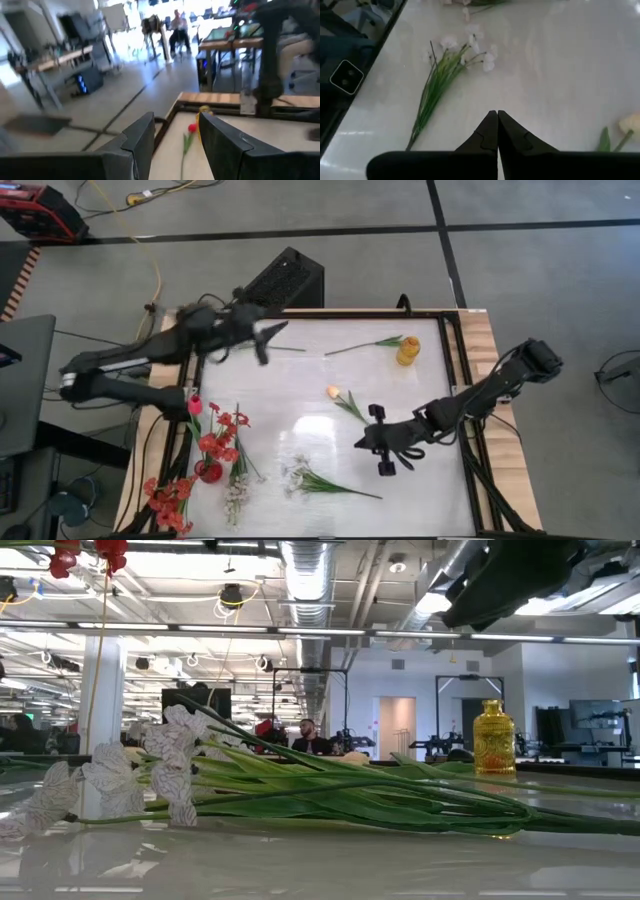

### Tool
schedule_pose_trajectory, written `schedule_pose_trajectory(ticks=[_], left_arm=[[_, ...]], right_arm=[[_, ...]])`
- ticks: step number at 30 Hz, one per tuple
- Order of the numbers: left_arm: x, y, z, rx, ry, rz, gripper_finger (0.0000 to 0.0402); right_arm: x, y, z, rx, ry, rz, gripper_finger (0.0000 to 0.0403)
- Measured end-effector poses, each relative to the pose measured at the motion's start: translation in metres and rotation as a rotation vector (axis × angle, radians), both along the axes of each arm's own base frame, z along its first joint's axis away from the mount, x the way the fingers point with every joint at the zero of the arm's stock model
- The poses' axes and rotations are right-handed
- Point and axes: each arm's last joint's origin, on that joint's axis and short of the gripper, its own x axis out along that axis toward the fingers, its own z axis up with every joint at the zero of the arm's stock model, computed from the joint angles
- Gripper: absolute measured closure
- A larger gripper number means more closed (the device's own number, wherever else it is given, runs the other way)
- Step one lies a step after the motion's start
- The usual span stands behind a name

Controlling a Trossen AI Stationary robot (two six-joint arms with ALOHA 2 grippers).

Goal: Sort flowers into vase by color
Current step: Put the red tulip into the red vase

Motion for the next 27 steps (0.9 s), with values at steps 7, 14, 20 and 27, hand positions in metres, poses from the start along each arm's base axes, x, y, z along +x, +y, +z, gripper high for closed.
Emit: schedule_pose_trajectory(ticks=[7,14,20,27], left_arm=[[0.060,0.069,-0.031,-0.167,0.066,-0.076,0.0255],[0.119,0.119,-0.073,-0.218,0.145,-0.080,0.0255],[0.159,0.148,-0.110,-0.235,0.215,-0.070,0.0255],[0.187,0.165,-0.163,-0.315,0.299,-0.080,0.0255]], right_arm=[[0.002,0.016,-0.015,-0.099,-0.006,0.003,0.0374],[0.002,0.019,-0.023,-0.170,0.012,-0.013,0.0373],[0.002,0.019,-0.023,-0.190,0.007,0.000,0.0372],[0.001,0.018,-0.024,-0.199,0.020,0.002,0.0372]])
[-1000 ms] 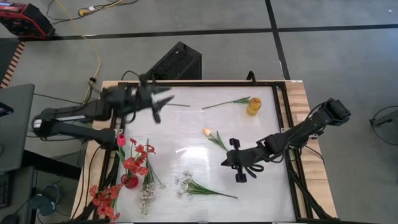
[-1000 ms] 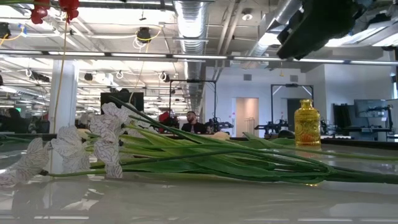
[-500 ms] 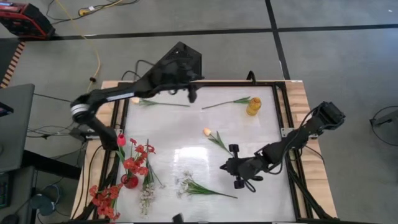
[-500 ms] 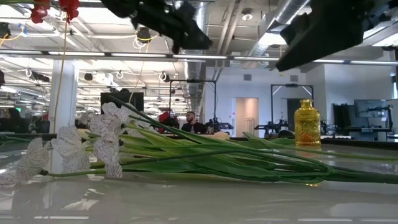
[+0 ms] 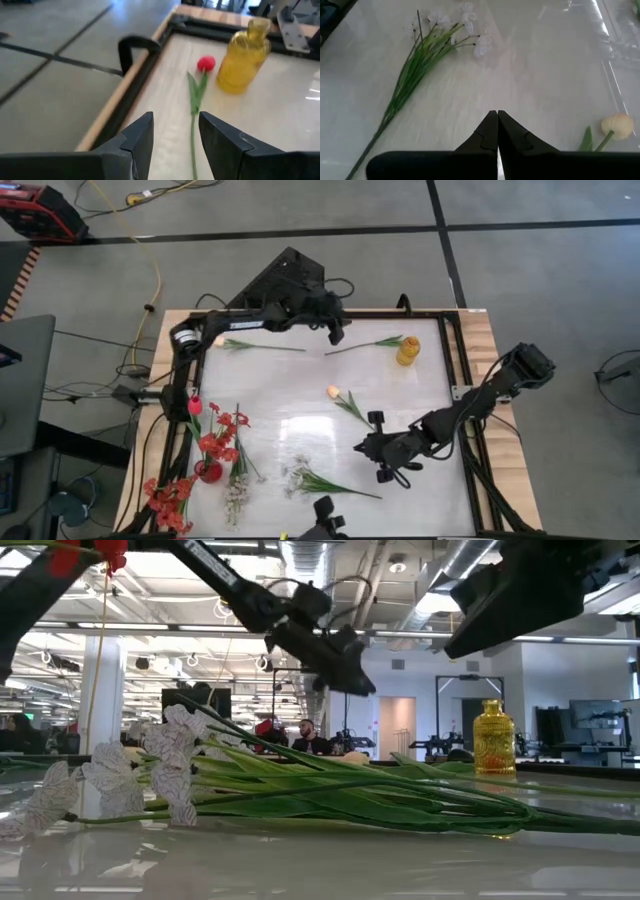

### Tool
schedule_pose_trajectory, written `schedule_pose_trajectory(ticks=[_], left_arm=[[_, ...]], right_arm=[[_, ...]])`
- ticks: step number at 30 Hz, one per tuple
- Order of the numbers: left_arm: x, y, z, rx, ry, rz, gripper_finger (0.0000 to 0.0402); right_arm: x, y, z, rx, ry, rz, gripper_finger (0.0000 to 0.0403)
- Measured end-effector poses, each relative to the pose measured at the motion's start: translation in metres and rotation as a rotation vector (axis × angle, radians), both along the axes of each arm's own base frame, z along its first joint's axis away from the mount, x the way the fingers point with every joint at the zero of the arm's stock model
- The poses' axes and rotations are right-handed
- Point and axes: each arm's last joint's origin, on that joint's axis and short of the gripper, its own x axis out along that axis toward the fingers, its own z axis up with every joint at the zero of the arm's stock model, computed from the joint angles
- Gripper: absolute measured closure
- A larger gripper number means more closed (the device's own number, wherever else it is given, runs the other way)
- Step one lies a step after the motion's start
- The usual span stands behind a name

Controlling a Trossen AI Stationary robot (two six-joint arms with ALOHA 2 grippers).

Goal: Sort flowers into vase by color
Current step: Put the red tulip into the red vase

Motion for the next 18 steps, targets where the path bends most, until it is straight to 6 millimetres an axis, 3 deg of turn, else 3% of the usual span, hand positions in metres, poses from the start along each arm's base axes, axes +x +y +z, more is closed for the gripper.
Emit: schedule_pose_trajectory(ticks=[7,12,18], left_arm=[[0.001,0.009,-0.046,-0.190,0.132,-0.062,0.0255],[-0.015,0.019,-0.062,-0.333,0.238,-0.041,0.0255],[-0.025,0.016,-0.071,-0.328,0.384,-0.050,0.0255]], right_arm=[[-0.001,-0.001,-0.001,-0.021,0.013,0.011,0.0372],[0.000,-0.002,-0.001,-0.027,0.010,0.012,0.0372],[0.003,-0.007,0.000,-0.022,0.005,-0.009,0.0372]])
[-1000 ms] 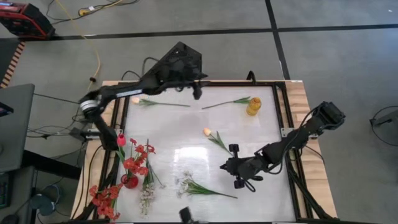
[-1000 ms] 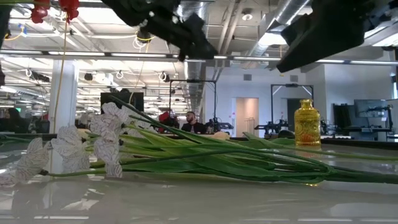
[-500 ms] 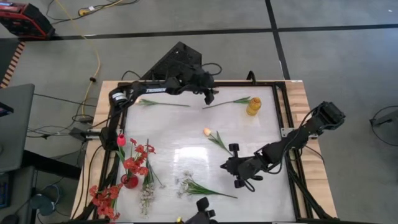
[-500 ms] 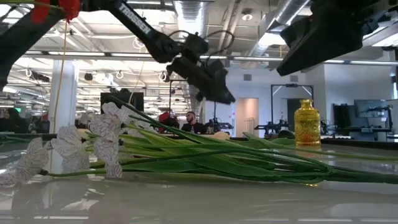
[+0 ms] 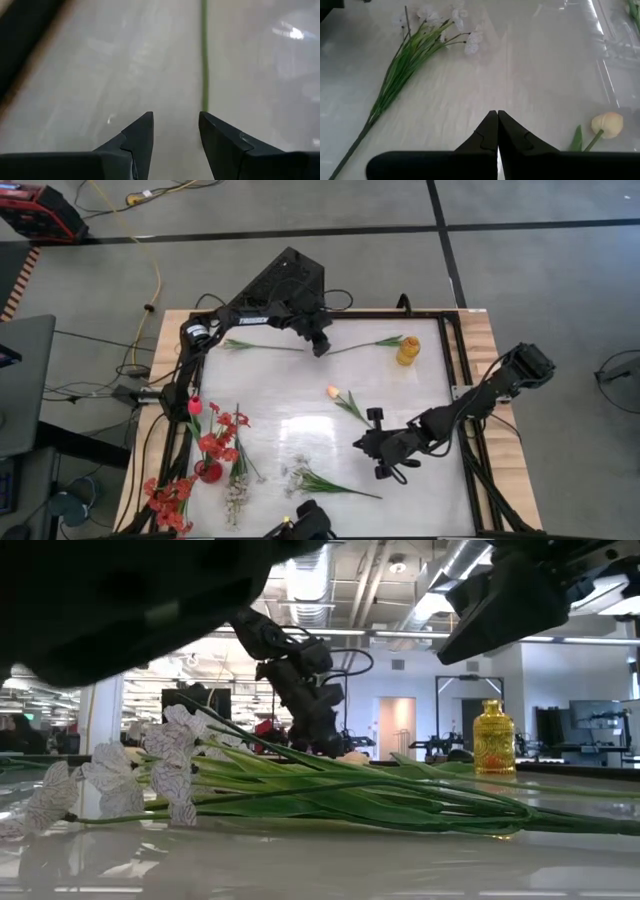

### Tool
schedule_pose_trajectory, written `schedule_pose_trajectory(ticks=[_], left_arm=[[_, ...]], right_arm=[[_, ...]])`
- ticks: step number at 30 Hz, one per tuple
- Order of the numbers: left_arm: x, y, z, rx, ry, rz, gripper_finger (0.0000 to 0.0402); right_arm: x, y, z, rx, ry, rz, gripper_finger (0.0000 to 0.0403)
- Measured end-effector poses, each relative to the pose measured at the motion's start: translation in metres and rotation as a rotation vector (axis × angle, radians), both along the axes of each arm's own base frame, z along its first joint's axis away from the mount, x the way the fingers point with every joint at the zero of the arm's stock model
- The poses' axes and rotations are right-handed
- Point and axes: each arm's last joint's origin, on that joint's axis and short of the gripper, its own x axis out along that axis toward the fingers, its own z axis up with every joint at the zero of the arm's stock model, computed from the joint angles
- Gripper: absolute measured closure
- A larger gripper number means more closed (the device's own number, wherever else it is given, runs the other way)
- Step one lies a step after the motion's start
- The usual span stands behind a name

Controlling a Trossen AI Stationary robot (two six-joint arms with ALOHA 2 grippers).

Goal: Sort flowers into vase by color
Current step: Put the red tulip into the red vase

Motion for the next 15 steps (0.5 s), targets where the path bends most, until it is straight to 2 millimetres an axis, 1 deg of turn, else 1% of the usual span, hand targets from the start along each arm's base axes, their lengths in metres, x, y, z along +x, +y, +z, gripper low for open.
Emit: schedule_pose_trajectory(ticks=[3,12,15], left_arm=[[0.001,-0.007,-0.002,0.011,0.035,-0.043,0.0255],[0.011,-0.031,-0.008,0.210,0.193,-0.104,0.0255],[0.015,-0.038,-0.008,0.270,0.218,-0.098,0.0255]], right_arm=[[0.000,0.000,0.000,0.002,-0.003,-0.002,0.0372],[0.003,0.001,0.004,0.006,-0.043,0.017,0.0371],[0.003,0.001,0.004,0.006,-0.040,0.020,0.0371]])
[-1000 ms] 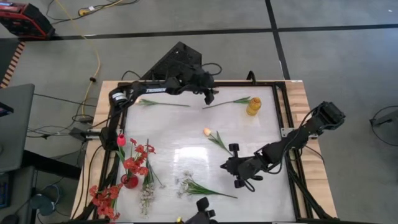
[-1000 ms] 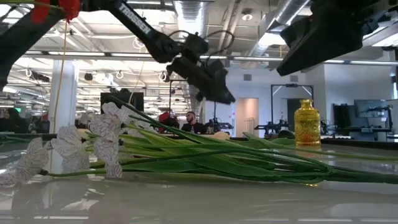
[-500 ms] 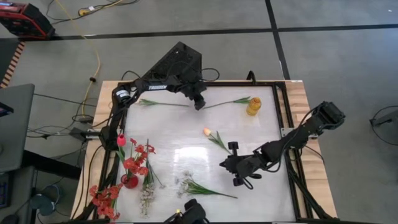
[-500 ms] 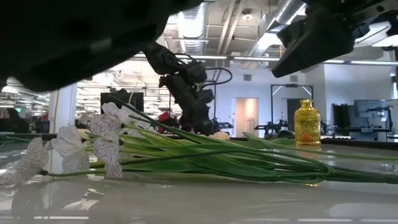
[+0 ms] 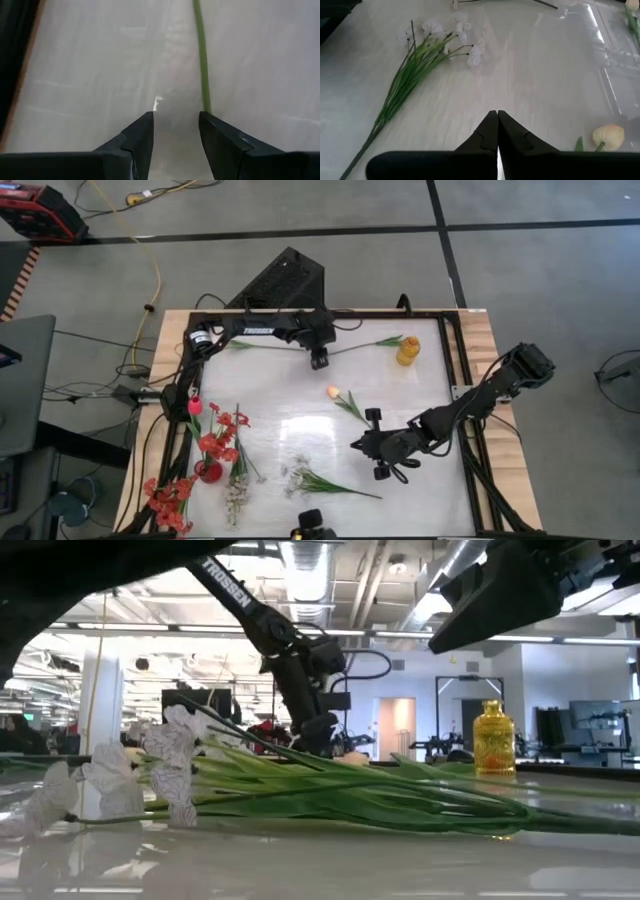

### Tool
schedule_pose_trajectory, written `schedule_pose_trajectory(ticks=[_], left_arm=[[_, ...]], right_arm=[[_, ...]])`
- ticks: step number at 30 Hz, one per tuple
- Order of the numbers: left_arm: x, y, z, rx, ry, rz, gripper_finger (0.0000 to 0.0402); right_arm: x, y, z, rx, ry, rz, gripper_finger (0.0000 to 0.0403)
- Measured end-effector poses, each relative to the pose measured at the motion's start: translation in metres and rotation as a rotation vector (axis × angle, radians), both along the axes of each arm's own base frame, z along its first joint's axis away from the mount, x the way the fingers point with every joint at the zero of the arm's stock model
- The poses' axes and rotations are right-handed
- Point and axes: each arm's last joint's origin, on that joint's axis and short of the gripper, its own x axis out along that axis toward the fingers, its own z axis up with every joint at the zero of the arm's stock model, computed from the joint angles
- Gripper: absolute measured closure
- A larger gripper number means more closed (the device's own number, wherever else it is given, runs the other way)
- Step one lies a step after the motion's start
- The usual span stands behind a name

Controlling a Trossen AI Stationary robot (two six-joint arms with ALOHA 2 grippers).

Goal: Sort flowers into vase by color
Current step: Put the red tulip into the red vase

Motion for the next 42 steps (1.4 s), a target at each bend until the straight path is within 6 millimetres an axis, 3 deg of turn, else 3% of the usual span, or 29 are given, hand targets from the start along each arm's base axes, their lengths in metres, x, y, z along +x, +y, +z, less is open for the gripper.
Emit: schedule_pose_trajectory(ticks=[20,26,32,37,42], left_arm=[[0.004,0.002,0.007,0.014,-0.033,-0.016,0.0255],[0.011,-0.013,0.011,0.040,0.017,-0.094,0.0255],[0.016,-0.027,0.011,0.143,0.092,-0.064,0.0255],[0.014,-0.033,0.008,0.128,0.138,-0.078,0.0255],[0.012,-0.033,0.008,0.105,0.153,-0.071,0.0255]], right_arm=[[0.000,0.000,0.000,-0.004,0.003,0.002,0.0371],[0.000,-0.001,0.000,-0.014,0.000,0.009,0.0371],[0.002,-0.003,0.000,-0.013,-0.001,-0.002,0.0371],[0.002,-0.003,0.000,-0.012,-0.004,-0.002,0.0371],[0.008,-0.019,0.001,-0.070,-0.029,-0.119,0.0374]])
